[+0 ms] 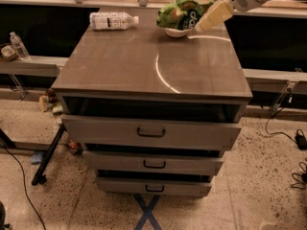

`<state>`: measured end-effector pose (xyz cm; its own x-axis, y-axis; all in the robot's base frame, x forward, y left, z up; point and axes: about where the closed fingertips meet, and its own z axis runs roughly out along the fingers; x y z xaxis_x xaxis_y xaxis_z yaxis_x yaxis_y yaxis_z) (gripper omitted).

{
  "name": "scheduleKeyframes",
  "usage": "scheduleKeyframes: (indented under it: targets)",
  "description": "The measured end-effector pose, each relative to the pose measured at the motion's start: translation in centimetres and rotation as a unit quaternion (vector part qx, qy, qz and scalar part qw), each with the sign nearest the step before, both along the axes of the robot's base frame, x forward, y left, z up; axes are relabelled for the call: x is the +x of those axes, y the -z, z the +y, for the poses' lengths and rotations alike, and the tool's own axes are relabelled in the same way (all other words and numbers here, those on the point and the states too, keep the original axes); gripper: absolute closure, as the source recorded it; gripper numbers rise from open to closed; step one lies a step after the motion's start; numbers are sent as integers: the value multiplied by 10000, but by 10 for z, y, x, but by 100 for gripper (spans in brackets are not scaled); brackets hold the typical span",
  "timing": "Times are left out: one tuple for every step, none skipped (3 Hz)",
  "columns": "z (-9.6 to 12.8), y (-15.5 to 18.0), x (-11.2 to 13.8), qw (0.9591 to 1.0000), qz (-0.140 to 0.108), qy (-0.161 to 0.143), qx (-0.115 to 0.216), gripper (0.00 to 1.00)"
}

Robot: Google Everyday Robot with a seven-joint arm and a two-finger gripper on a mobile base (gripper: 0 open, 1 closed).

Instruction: Pick green rice chip bag from paper bowl and place on counter

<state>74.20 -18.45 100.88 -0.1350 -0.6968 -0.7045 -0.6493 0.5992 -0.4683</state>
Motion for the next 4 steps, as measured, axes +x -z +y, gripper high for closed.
scheduleKeyframes:
  targets:
    - [16,27,27,9998,185,-35,103,0]
    - [36,53,70,9992,196,102,321,0]
    - [56,57,115,9981,-205,239,523,0]
    - [62,51,142,9968,-476,284,578,0]
